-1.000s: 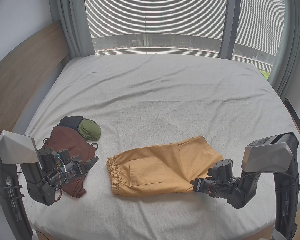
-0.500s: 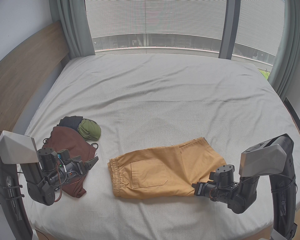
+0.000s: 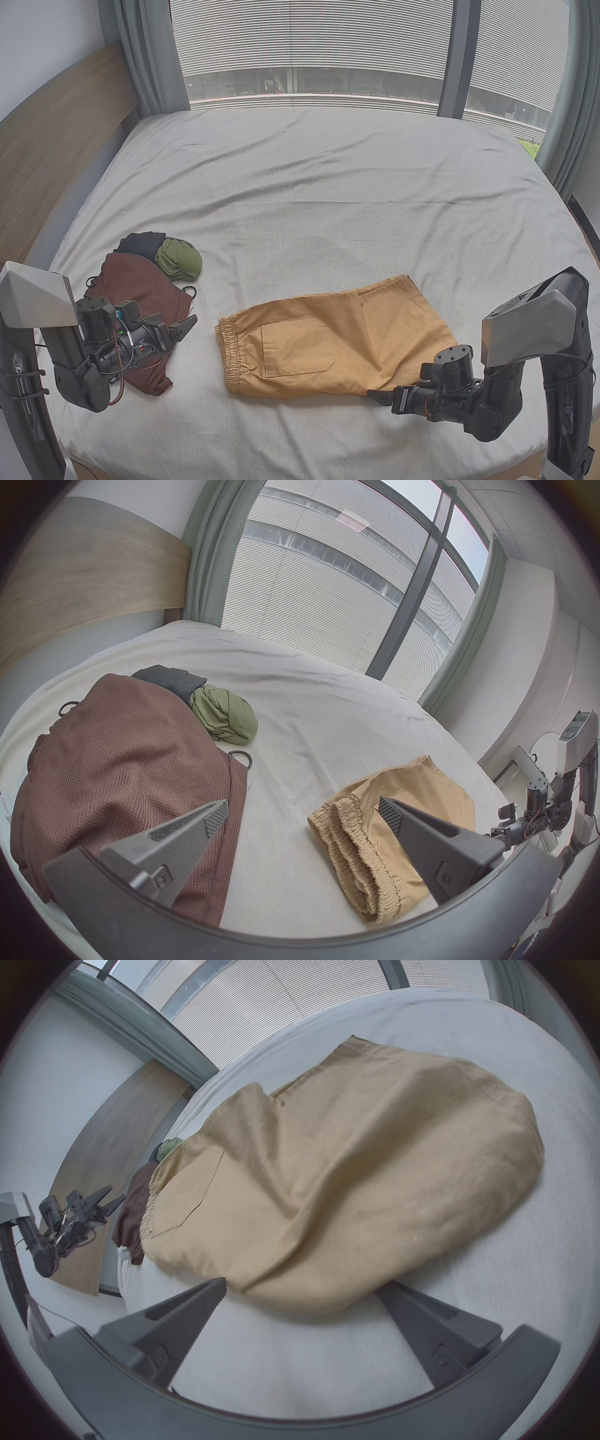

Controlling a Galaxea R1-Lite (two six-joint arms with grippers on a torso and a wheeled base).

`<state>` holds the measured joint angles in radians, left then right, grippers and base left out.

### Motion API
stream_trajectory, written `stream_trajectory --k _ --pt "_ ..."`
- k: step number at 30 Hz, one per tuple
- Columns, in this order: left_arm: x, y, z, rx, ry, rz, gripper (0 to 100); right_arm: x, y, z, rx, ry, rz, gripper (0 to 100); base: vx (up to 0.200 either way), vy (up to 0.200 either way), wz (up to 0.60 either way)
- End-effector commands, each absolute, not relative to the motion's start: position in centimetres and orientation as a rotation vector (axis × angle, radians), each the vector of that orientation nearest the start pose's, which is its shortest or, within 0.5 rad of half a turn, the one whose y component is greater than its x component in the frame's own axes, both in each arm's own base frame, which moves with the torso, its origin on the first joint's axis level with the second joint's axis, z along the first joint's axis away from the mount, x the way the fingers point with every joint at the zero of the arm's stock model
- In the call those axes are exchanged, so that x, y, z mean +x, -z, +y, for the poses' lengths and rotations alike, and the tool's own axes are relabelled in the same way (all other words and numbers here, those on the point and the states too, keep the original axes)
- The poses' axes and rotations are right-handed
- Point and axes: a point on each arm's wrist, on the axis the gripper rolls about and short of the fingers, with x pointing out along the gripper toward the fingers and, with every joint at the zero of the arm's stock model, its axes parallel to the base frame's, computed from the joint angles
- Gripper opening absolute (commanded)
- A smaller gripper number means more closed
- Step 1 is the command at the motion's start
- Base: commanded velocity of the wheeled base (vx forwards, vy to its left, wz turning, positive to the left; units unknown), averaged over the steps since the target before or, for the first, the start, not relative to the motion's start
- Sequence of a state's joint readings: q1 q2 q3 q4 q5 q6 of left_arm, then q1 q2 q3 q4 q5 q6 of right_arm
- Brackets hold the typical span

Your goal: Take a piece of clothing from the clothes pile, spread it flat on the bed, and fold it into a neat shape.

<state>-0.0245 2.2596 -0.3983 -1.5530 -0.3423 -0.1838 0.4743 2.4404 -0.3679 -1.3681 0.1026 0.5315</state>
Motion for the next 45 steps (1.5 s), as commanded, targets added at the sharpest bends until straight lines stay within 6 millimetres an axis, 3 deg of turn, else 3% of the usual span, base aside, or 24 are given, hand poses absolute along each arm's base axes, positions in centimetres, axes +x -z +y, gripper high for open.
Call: stream_trajectory --k 1,5,13,14,17,21,24,27,33,45 --pt "30.7 -1.1 -1.7 -0.229 0.342 0.346 100 24.0 4.7 13.8 0.357 -0.404 0.820 100 0.000 0.000 0.00" --pt "30.7 -1.1 -1.8 -0.231 0.346 0.350 100 23.2 3.6 14.3 0.361 -0.443 0.793 100 0.000 0.000 0.00" --pt "29.7 -0.8 -2.9 -0.237 0.384 0.390 100 23.7 -0.6 15.0 0.422 -0.538 0.649 100 0.000 0.000 0.00" --pt "29.2 -0.7 -3.7 -0.244 0.407 0.412 100 24.7 -2.2 15.5 0.449 -0.565 0.571 100 0.000 0.000 0.00" --pt "29.0 -0.6 -4.0 -0.244 0.420 0.422 100 26.5 -4.1 15.9 0.486 -0.577 0.469 100 0.000 0.000 0.00" --pt "28.9 -1.6 -4.9 -0.293 0.465 0.406 100 30.4 -7.0 14.7 0.526 -0.543 0.310 100 0.000 0.000 0.00" --pt "29.2 -2.5 -5.8 -0.325 0.510 0.380 100 32.1 -8.3 13.6 0.539 -0.549 0.291 100 0.000 0.000 0.00" --pt "29.8 -2.3 -6.4 -0.343 0.528 0.376 100 32.8 -9.1 12.3 0.562 -0.537 0.321 100 0.000 0.000 0.00" --pt "29.7 0.3 -6.5 -0.351 0.515 0.467 100 33.2 -9.1 10.6 0.619 -0.521 0.332 100 0.000 0.000 0.00" --pt "30.3 2.1 -7.3 -0.468 0.493 0.537 100 32.9 -8.7 10.5 0.617 -0.517 0.350 100 0.000 0.000 0.00"
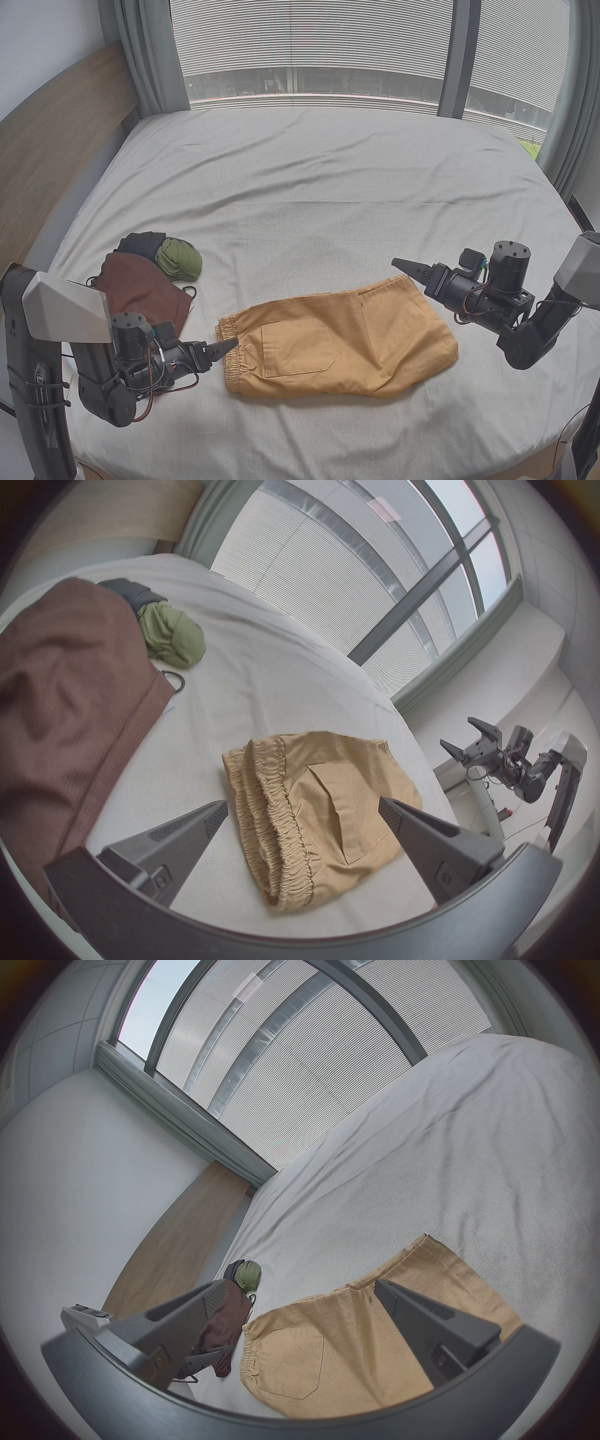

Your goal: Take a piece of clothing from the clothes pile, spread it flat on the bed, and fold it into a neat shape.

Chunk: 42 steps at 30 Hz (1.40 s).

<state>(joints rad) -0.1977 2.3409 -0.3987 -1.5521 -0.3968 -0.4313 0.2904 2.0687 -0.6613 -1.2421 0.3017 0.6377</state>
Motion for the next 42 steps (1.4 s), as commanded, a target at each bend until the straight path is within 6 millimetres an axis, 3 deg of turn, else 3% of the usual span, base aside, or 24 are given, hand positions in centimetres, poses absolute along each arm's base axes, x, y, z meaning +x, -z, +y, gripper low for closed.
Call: stream_trajectory --k 1,15,26,42 --pt "30.4 2.3 -7.3 -0.482 0.487 0.543 100 32.9 -8.7 10.5 0.617 -0.517 0.350 100 0.000 0.000 0.00" --pt "31.2 5.6 -7.6 -0.532 0.450 0.617 100 32.9 -8.6 10.6 0.618 -0.518 0.353 100 0.000 0.000 0.00" --pt "32.1 7.1 -8.4 -0.525 0.448 0.621 100 32.9 -8.6 10.7 0.618 -0.521 0.352 100 0.000 0.000 0.00" --pt "32.3 7.0 -10.3 -0.626 0.475 0.643 100 32.9 -8.6 10.8 0.618 -0.524 0.353 100 0.000 0.000 0.00"
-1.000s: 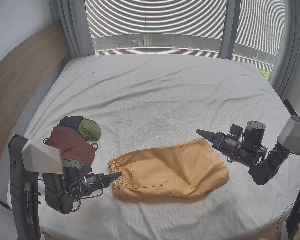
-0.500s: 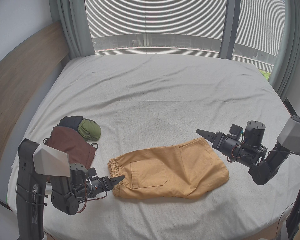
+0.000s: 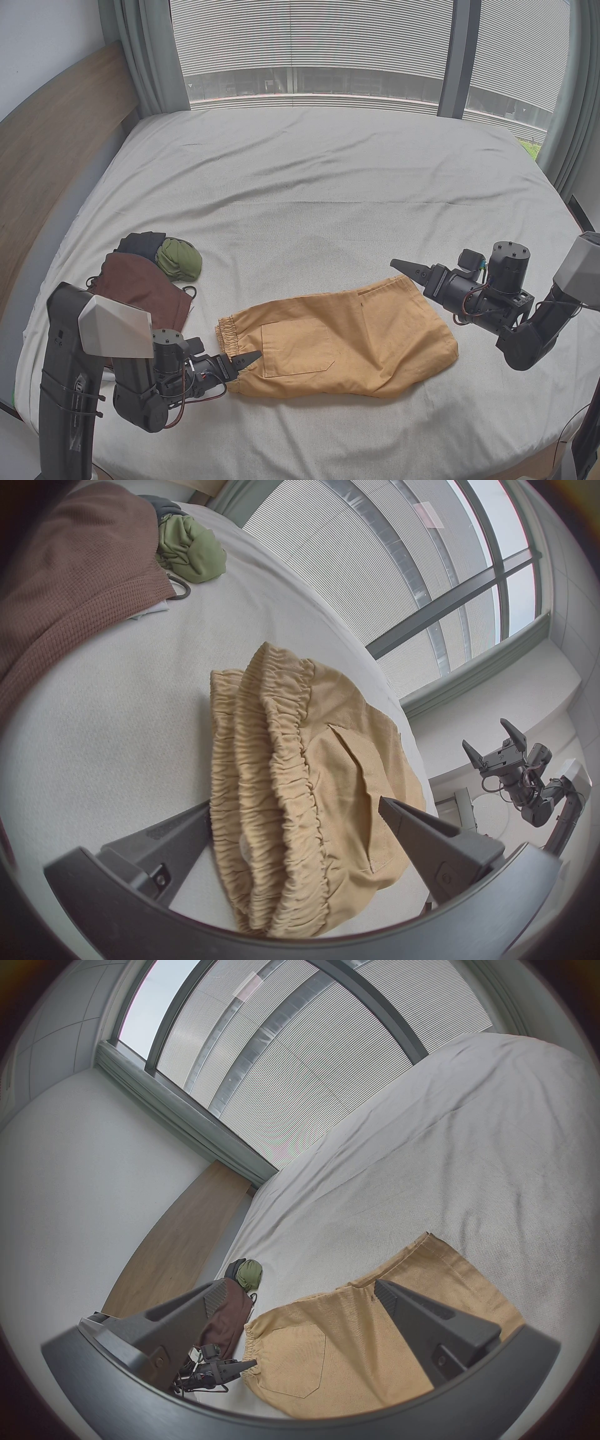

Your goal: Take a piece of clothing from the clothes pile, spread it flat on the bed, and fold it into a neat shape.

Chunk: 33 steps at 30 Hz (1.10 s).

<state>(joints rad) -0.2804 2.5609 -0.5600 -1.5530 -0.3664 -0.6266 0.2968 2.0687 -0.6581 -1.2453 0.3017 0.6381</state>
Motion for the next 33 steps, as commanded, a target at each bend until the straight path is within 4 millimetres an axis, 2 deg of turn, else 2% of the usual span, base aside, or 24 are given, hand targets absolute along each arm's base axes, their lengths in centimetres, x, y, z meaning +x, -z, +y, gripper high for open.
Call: stream_trajectory --k 1,13,14,23,26,29,33 --pt "32.3 6.9 -10.4 -0.635 0.477 0.642 100 32.9 -8.6 10.8 0.618 -0.524 0.353 100 0.000 0.000 0.00" --pt "32.6 6.9 -10.6 -0.647 0.464 0.630 100 32.9 -8.5 10.8 0.617 -0.521 0.357 100 0.000 0.000 0.00" --pt "32.6 6.9 -10.6 -0.647 0.464 0.630 0 32.9 -8.5 10.8 0.617 -0.522 0.356 100 0.000 0.000 0.00" --pt "32.7 6.9 -10.2 -0.650 0.453 0.628 0 32.9 -8.4 10.8 0.617 -0.521 0.359 100 0.000 0.000 0.00" --pt "32.5 6.0 -9.9 -0.666 0.445 0.618 0 32.9 -8.2 10.8 0.616 -0.517 0.365 100 0.000 0.000 0.00" --pt "31.6 4.1 -9.2 -0.696 0.437 0.613 0 33.1 -7.8 10.8 0.614 -0.511 0.373 100 0.000 0.000 0.00" --pt "30.9 3.2 -8.7 -0.701 0.427 0.609 0 33.0 -7.9 10.8 0.615 -0.520 0.341 100 0.000 0.000 0.00"
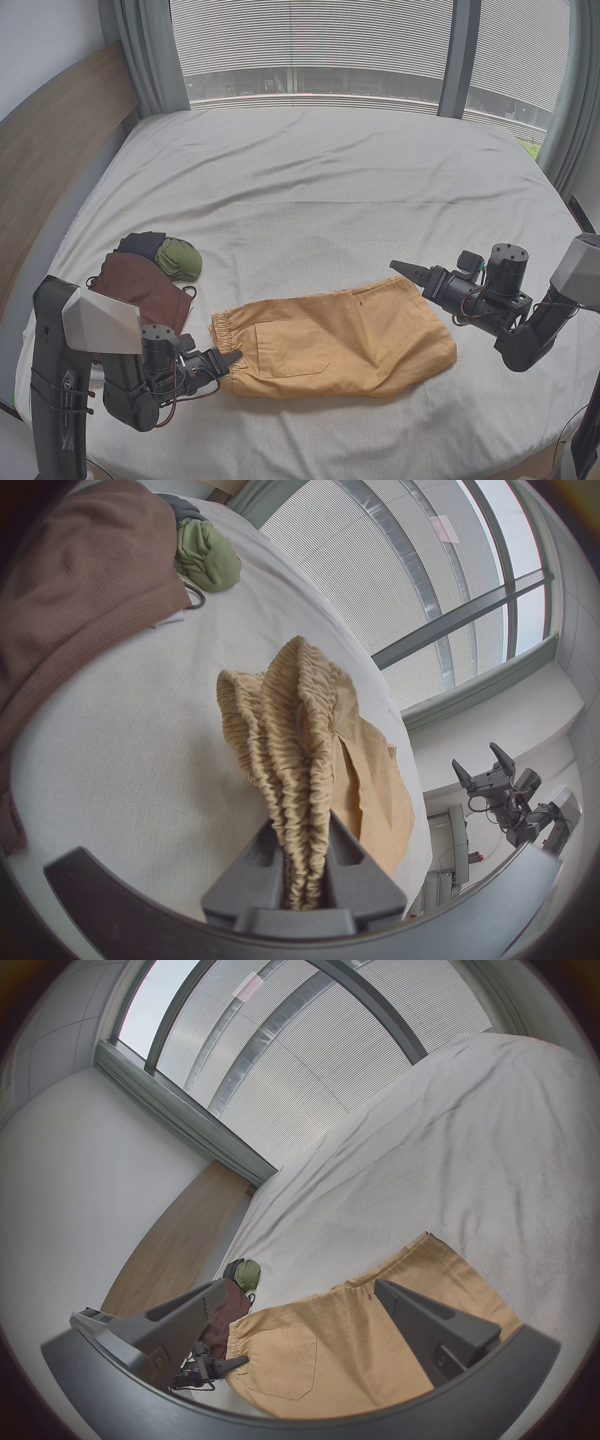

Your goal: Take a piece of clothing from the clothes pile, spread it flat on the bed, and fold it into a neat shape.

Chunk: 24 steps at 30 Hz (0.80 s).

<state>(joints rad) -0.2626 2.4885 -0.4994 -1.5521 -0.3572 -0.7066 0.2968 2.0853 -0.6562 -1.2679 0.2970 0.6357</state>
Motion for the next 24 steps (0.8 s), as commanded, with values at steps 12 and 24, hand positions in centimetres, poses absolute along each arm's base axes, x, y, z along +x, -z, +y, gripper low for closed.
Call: stream_trajectory --k 12,24 --pt "30.3 1.7 -7.1 -0.713 0.406 0.586 0 32.7 -7.8 10.6 0.615 -0.519 0.340 100 0.000 0.000 0.00" --pt "29.4 0.6 -4.1 -0.711 0.369 0.565 0 32.7 -7.8 10.7 0.615 -0.522 0.340 100 0.000 0.000 0.00"
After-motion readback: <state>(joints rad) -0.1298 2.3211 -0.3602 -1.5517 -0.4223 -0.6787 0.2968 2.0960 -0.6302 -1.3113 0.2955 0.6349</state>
